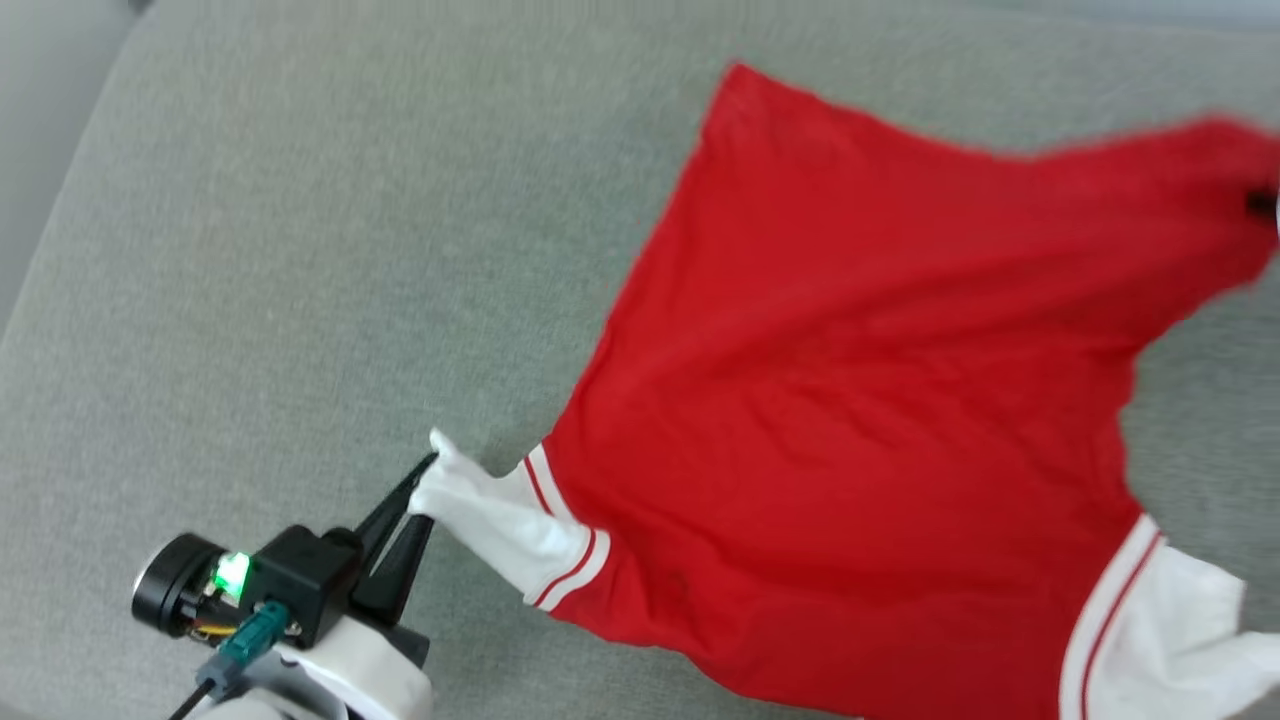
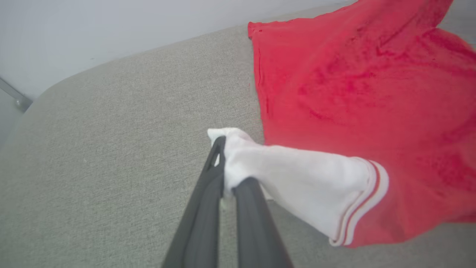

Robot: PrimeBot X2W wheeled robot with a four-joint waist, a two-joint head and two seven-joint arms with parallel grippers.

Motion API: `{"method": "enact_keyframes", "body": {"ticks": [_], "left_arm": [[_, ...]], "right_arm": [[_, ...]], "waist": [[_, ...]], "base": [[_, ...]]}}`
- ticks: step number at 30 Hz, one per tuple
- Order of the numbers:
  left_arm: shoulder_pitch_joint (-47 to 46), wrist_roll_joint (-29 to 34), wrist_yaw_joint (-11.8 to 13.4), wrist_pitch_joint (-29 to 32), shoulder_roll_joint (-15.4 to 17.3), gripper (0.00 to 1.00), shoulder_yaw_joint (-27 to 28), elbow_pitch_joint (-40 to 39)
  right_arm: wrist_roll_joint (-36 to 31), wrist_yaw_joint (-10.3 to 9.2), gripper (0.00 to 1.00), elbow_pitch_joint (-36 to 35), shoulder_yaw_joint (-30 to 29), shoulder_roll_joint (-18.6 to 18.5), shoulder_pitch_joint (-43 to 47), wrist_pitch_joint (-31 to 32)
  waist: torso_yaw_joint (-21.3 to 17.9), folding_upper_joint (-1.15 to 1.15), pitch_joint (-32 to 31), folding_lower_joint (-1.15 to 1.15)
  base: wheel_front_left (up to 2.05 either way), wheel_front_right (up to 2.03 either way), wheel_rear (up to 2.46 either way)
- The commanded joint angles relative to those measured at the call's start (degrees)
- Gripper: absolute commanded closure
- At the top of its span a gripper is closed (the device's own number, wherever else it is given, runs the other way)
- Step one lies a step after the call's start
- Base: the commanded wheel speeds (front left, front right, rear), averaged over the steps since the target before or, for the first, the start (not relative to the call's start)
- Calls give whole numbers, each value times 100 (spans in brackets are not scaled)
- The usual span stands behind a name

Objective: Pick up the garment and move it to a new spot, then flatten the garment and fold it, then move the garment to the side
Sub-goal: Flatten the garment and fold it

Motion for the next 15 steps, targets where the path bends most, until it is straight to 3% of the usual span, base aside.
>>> {"method": "enact_keyframes", "body": {"ticks": [1,6,7,10,15], "left_arm": [[94,-11,43,12,41,100,-13,-19],[359,-141,194,54,132,100,-15,-137],[501,-181,268,63,207,100,-35,-187],[606,-225,322,88,259,100,-48,-222],[635,-254,316,96,239,100,-71,-198]], "right_arm": [[88,-4,100,-97,22,-113,230,-59],[595,-4,100,-517,-205,-844,1594,-333],[916,-4,100,-498,-515,-1066,2662,-613],[1143,-3,100,-334,-926,-1020,4193,-1066],[1057,-3,100,-173,-1208,-628,5811,-1378]], "waist": [[-262,0,-395,0],[-457,0,-768,0],[-528,0,-902,0],[-567,0,-961,0],[-565,0,-931,0]], "base": [[0,0,0],[0,0,0],[0,0,0],[0,0,0],[0,0,0]]}}
